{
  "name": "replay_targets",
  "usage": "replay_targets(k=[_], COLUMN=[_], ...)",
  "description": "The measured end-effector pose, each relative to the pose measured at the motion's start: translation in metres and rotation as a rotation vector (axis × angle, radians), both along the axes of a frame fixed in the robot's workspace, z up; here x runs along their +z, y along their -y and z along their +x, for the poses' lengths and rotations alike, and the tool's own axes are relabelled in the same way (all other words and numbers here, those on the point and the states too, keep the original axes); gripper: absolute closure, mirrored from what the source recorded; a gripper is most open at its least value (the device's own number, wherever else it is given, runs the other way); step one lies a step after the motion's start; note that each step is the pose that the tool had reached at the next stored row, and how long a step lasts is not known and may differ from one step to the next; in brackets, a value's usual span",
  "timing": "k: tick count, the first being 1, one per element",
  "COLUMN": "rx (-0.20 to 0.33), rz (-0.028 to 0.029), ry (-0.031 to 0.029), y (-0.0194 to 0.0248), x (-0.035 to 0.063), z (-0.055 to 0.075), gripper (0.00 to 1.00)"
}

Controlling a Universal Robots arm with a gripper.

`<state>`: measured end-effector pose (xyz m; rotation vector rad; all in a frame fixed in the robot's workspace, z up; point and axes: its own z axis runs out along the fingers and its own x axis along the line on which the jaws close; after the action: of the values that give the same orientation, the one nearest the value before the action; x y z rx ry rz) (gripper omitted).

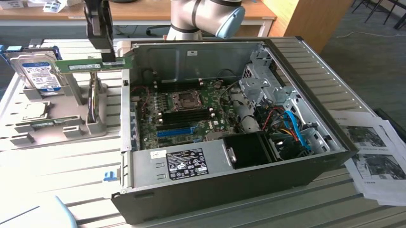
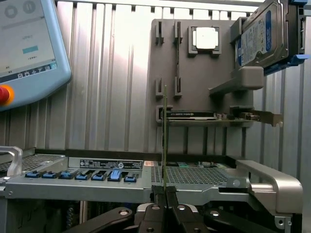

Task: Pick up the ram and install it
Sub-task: 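Pick up the ram and move it above insertion slot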

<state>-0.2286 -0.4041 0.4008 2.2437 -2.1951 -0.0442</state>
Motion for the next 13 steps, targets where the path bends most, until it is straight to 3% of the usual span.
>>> replay_targets(k=[13], rx=[0.000], rz=[0.0000], ry=[0.0000], y=[0.0000], x=[0.0000], z=[0.018], gripper=[0.89])
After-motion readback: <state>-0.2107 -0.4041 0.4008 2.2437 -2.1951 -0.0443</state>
